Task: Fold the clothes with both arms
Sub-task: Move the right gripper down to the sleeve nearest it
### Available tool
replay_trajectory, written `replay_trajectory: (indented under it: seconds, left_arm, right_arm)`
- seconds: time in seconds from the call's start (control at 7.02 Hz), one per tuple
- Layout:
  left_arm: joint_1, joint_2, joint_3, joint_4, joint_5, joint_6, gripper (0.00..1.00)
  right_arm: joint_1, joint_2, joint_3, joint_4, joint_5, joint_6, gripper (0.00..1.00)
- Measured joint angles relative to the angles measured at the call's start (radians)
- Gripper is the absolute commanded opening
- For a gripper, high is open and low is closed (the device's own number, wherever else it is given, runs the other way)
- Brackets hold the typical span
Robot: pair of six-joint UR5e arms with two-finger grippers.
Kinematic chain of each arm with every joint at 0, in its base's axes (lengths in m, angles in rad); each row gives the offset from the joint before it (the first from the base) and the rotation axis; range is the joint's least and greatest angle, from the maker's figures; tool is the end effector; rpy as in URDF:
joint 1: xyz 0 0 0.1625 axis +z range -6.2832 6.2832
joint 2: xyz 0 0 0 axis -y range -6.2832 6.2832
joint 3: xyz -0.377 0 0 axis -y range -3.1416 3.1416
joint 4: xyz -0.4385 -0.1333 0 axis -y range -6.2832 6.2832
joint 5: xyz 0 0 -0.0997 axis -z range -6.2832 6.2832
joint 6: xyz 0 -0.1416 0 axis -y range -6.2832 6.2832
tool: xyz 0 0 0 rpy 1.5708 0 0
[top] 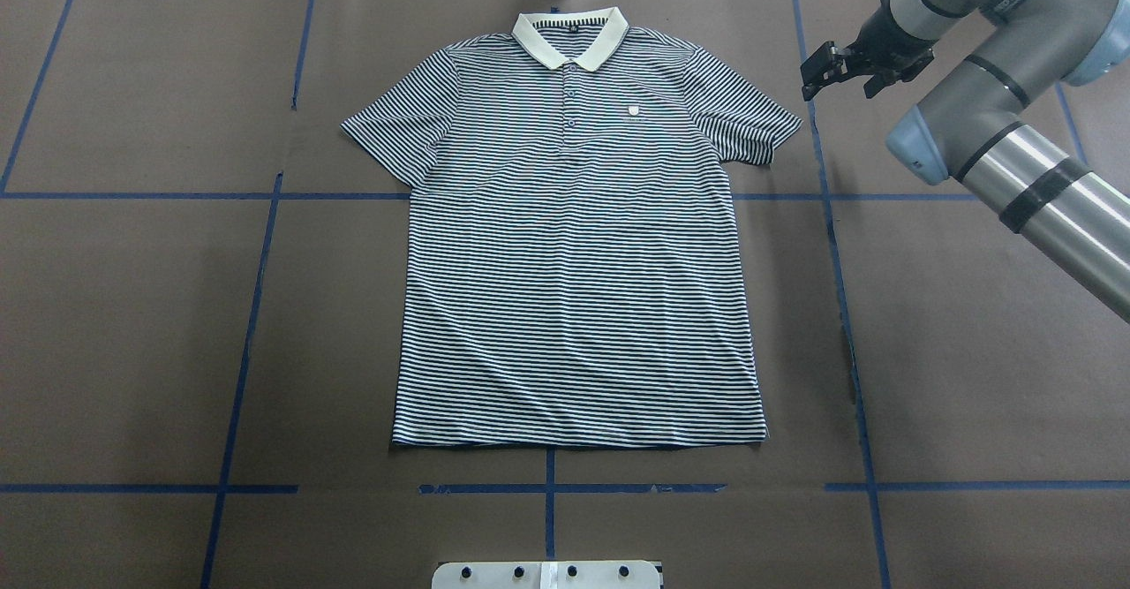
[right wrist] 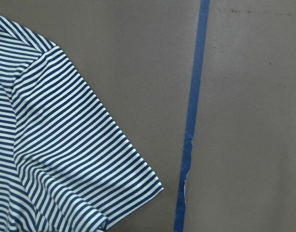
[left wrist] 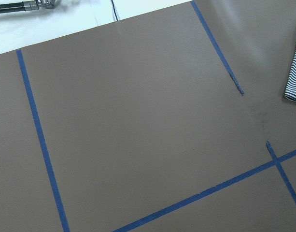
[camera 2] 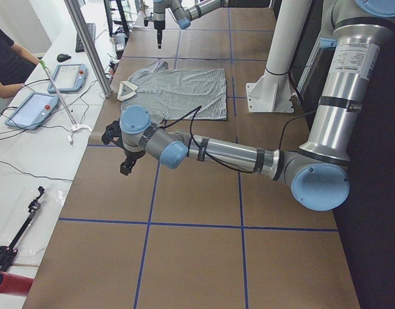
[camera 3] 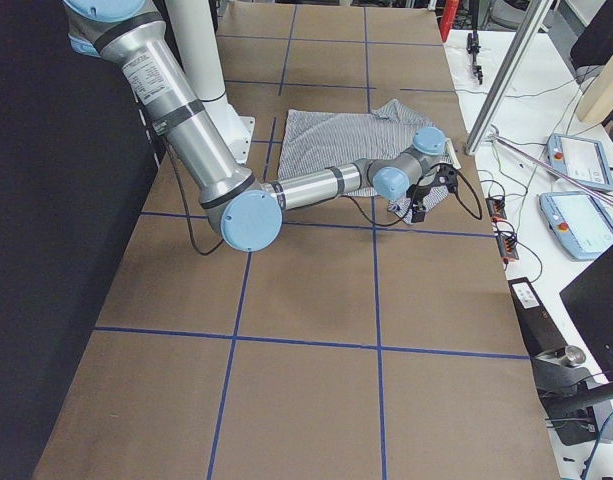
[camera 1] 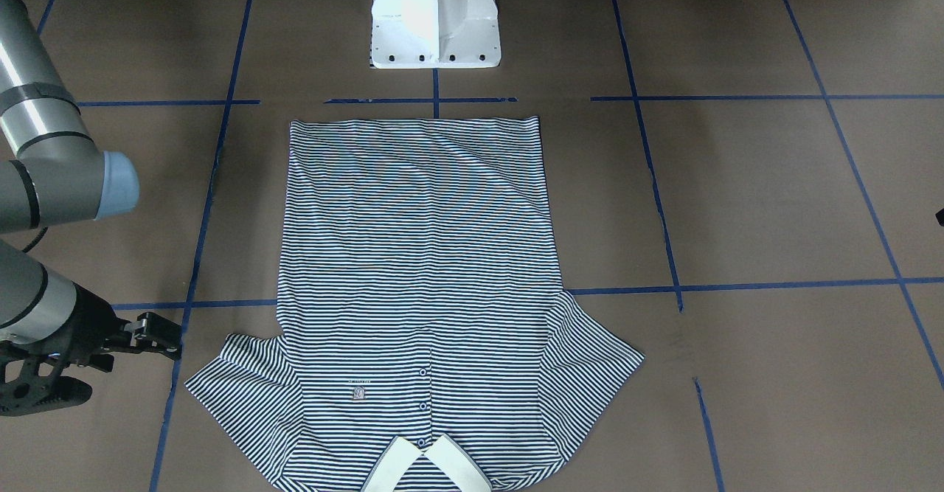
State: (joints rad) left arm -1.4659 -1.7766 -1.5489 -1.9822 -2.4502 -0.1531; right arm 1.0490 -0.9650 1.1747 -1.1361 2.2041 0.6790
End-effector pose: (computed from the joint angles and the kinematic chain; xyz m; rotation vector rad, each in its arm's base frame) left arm 0.0431 -0.6403 0.4702 0.4413 0.9161 0.2176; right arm -0.3518 -0.7111 0.4125 0.1681 -0.8543 -0.0568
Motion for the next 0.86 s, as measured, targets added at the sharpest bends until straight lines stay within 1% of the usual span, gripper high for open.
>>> replay_trajectory:
  seconds: [0.29,0.71,0.86]
  left_arm:
    - [0.001,-0.009,-0.006,-0.002,-0.001,-0.043,1.00]
    - [0.001,-0.020,-0.007,-0.002,-0.001,-0.057,1.00]
    - [0.001,-0.022,-0.006,-0.002,-0.001,-0.058,1.00]
  right_arm:
    - [-0.039,0.049,-0.097,0.033,-0.058,0.003,0.99]
    - [-0.072,0.080,-0.163,0.039,-0.086,0.003,0.96]
    - [-0.080,0.091,-0.184,0.040,-0.092,0.003,0.91]
